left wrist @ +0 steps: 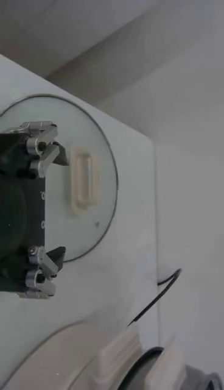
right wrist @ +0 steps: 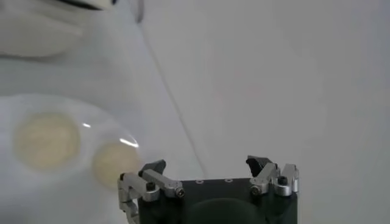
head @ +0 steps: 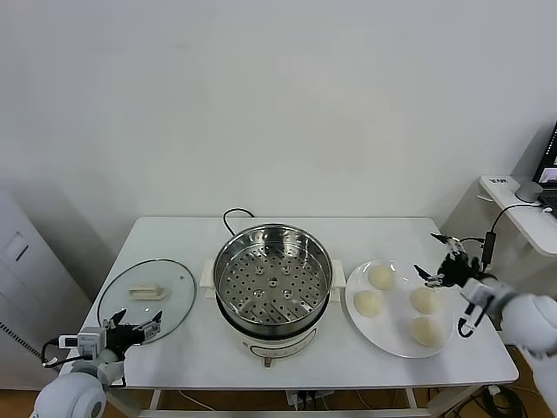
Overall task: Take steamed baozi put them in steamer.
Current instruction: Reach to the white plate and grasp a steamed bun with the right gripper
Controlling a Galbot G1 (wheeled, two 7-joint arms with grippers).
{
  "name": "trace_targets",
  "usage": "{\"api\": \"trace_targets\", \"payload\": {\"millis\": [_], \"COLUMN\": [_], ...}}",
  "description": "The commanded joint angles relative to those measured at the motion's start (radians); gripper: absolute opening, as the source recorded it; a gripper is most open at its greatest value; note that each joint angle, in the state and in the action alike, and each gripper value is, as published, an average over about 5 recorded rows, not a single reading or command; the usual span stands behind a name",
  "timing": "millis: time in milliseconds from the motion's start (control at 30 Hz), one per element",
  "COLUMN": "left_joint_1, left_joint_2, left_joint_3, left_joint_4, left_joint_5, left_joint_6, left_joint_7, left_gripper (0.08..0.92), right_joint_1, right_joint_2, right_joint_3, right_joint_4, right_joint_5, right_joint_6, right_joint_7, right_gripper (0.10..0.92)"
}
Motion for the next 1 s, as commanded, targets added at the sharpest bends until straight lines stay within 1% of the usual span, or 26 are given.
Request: {"api": "trace_targets", "payload": {"millis": [33,133,300,533,700,1000], "left_joint_1": [-0.005,-0.008,-0.013,-0.020,-0.028,-0.034], "left_joint_2": [-0.003,-0.005,-0.013,-0.020,-0.021,-0.021], "left_joint_3": [0.002,0.002,0.002,0.005,0.007,0.010], "left_joint_4": [-0.001,0.001,0.002,0.007,0.016,0.025], "left_joint_5": [0.004,0.005,0.006,0.008,0.008,0.007], "left_joint_6": [0.003,0.005,0.010,0.015,0.016,0.016], "left_joint_7": [0.000,0.000,-0.001,-0.001,-0.001,0.000], "left_gripper": [0.823,0.823,0.823,0.823,0.823,0.823], "right_joint_1": [0.499,0.658,0.867,0.985,0.987,0.904], "right_joint_2": [-0.101,-0.092,-0.018,0.122,0.201,0.292], "right_joint_3": [-0.452,-0.619,-0.828,-0.977,-0.998,-0.925], "right_joint_4": [-0.217,-0.297,-0.431,-0.596,-0.667,-0.770], "right_joint_5": [0.027,0.086,0.123,0.118,0.068,-0.048], "right_joint_6": [0.032,0.033,0.064,0.127,0.151,0.184], "right_joint_7": [-0.350,-0.419,-0.496,-0.598,-0.606,-0.548], "right_gripper": [0.823,0.823,0.823,0.823,0.823,0.823]}}
